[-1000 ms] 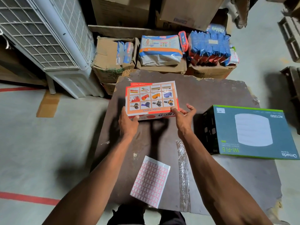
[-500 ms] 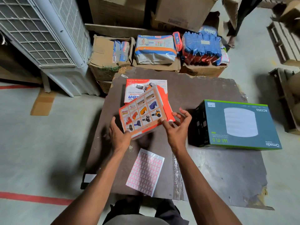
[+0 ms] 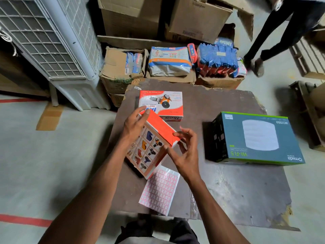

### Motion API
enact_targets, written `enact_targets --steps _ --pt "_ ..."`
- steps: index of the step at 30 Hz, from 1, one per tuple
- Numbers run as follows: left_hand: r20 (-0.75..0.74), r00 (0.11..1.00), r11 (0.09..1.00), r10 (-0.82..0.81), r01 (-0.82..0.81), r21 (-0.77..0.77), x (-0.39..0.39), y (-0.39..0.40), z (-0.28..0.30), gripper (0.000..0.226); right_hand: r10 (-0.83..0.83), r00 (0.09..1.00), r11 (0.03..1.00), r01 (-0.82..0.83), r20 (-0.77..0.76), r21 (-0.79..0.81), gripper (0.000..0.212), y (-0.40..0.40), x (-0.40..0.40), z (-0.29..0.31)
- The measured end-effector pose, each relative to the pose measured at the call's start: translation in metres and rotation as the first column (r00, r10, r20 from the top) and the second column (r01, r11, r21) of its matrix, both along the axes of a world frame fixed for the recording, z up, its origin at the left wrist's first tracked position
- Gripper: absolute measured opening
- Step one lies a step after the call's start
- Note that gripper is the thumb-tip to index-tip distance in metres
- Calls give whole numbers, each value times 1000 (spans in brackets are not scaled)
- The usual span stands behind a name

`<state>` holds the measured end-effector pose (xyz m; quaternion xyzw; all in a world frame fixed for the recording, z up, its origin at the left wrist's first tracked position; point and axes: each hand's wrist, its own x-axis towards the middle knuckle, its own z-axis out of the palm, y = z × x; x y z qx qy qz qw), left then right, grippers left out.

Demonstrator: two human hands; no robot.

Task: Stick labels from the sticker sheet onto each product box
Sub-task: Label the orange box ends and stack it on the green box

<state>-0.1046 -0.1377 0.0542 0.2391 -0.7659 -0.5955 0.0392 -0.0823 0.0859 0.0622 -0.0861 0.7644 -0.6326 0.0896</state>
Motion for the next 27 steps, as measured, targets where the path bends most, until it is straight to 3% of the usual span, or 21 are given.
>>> enact_targets --steps 4,7,15,18,27 --pt "-5 989 985 -146 146 91 5 -15 -2 63 20 999 1000 -20 29 -13 73 8 0 7" --pt "-36 995 992 -97 99 78 12 -9 8 43 81 995 997 -81 62 1 66 13 -1 11" --pt "-6 999 997 43 -42 64 25 10 13 41 12 1000 995 -10 -24 98 11 -1 -1 41" --pt "-3 999 998 40 -40 40 28 16 21 39 79 997 983 -76 -11 166 15 -9 -1 49" --pt "-4 998 998 57 -57 3 32 18 38 42 158 987 971 -161 30 177 14 -14 -5 54"
